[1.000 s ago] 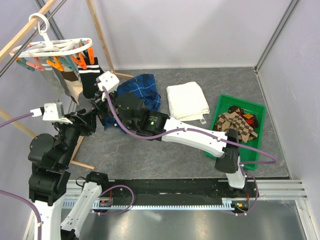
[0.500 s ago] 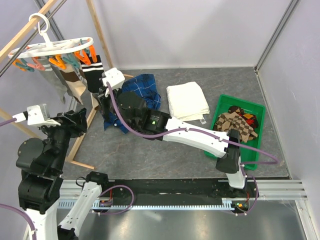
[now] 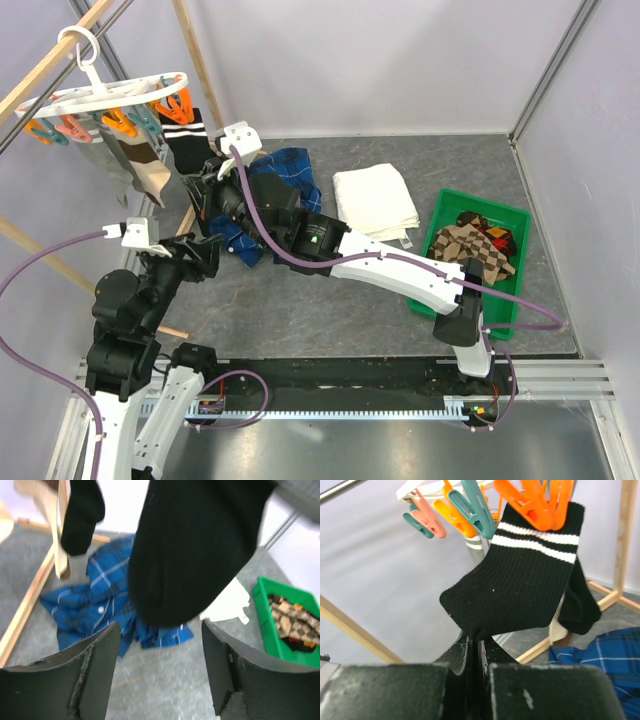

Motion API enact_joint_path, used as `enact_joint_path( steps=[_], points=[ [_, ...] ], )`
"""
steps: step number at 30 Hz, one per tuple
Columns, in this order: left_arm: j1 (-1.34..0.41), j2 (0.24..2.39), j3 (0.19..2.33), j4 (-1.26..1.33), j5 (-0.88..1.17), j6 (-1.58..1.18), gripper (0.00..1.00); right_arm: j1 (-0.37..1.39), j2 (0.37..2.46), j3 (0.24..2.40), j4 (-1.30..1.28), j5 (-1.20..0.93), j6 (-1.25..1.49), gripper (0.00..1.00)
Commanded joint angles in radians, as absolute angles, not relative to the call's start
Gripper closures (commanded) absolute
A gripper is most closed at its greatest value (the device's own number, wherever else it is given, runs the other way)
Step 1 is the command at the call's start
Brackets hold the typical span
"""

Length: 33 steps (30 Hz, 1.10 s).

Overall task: Remove the socks clipped to the hanger
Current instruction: Remove the sock from the hanger.

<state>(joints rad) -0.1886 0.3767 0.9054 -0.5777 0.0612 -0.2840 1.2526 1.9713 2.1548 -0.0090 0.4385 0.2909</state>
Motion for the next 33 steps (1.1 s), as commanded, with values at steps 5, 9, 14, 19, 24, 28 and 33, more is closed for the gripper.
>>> enact_joint_path(
  steps=[5,9,14,19,24,28,33],
  points=[
    [-0.190,0.411,0.901,-0.387,0.069,-0.226,0.23,1.281,1.986,2.204,0.037,0.379,0.368,1.00],
    [-0.190,0.425,0.894,-0.364,0.022,-0.209,0.32,1.290,2.000,2.209,0.040,0.341,0.405,1.00],
    [-0.190,0.429,0.937,-0.420,-0.138,-0.227,0.98,1.292,1.962,2.158,0.064,0.316,0.353,0.87],
    [-0.190,0.483,1.026,-0.531,-0.284,-0.239,0.98,1.230,1.908,2.089,0.161,0.141,0.287,0.56],
    [-0.190,0.517,1.092,-0.590,-0.293,-0.273,0.98,1.118,1.902,2.106,0.238,-0.095,0.301,0.38],
    [-0.189,0.561,1.144,-0.652,-0.295,-0.293,0.98,1.034,1.965,2.212,0.224,-0.178,0.307,0.33],
    [-0.190,0.584,1.173,-0.703,-0.365,-0.295,0.98,0.976,2.031,2.319,0.181,-0.176,0.320,0.33]
  ],
)
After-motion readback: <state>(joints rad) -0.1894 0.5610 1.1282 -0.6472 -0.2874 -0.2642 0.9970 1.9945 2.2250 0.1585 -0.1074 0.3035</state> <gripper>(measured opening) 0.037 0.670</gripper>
